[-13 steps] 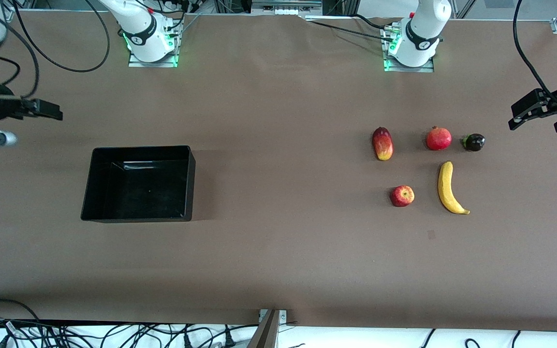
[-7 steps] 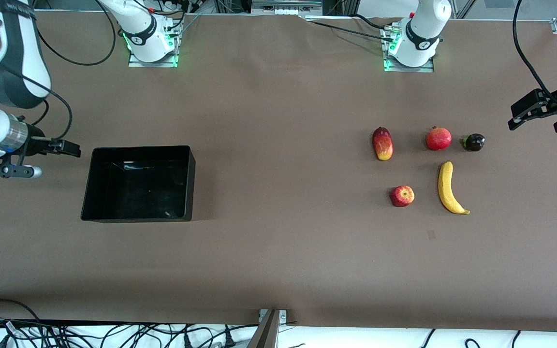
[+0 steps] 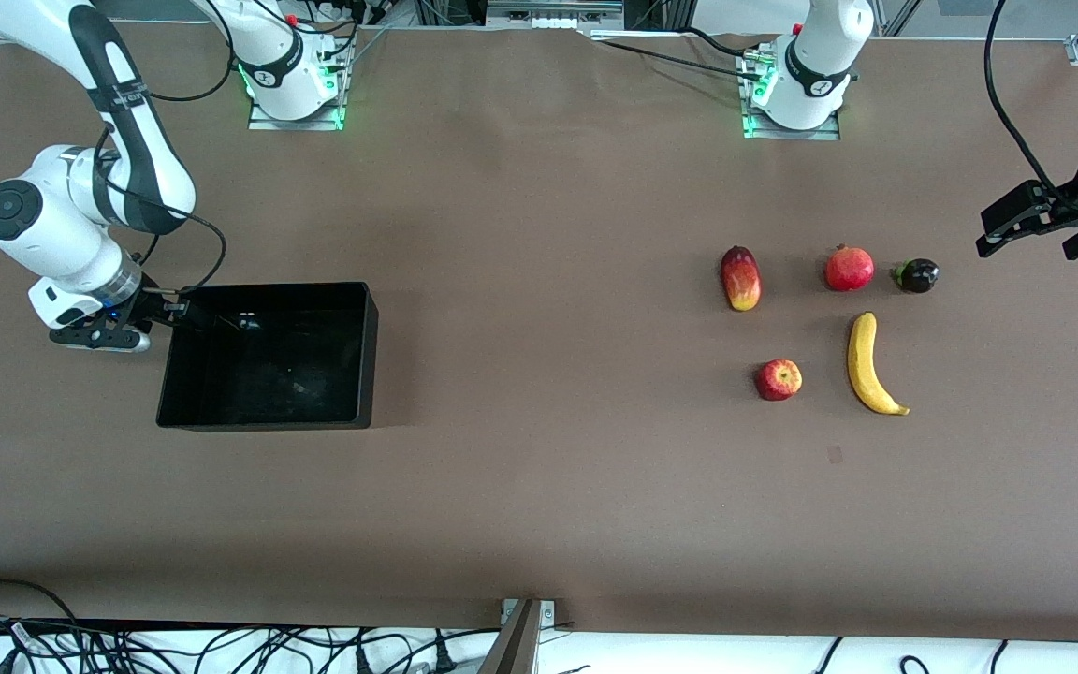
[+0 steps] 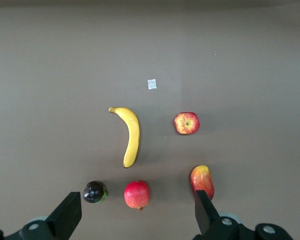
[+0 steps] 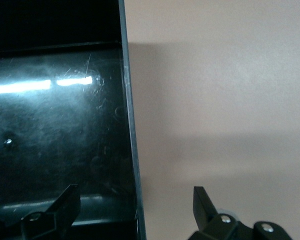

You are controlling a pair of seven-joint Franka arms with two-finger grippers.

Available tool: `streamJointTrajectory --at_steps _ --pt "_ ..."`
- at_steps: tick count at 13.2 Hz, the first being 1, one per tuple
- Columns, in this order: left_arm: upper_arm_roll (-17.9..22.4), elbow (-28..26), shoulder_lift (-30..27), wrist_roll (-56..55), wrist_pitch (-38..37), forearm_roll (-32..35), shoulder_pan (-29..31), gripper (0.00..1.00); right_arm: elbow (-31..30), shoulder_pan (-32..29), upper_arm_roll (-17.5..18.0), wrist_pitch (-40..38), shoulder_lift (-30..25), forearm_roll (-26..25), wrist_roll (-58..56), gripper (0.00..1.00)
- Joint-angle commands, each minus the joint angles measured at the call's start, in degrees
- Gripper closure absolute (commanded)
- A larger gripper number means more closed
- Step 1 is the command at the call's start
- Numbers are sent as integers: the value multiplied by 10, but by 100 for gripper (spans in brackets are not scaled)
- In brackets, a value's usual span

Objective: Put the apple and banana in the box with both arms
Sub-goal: 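Lower the right gripper onto the black box's rim and grip it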

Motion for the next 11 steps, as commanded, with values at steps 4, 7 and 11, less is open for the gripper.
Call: streamJointTrajectory --at_steps 4,7,11 --pt "0 0 -1 -6 0 1 -1 0 -10 -2 2 44 32 8 6 48" --pt "0 0 0 -7 0 1 -1 0 -12 -2 3 44 36 10 6 93" --pt "1 0 2 -7 0 1 -1 0 -11 -2 4 39 35 10 6 100"
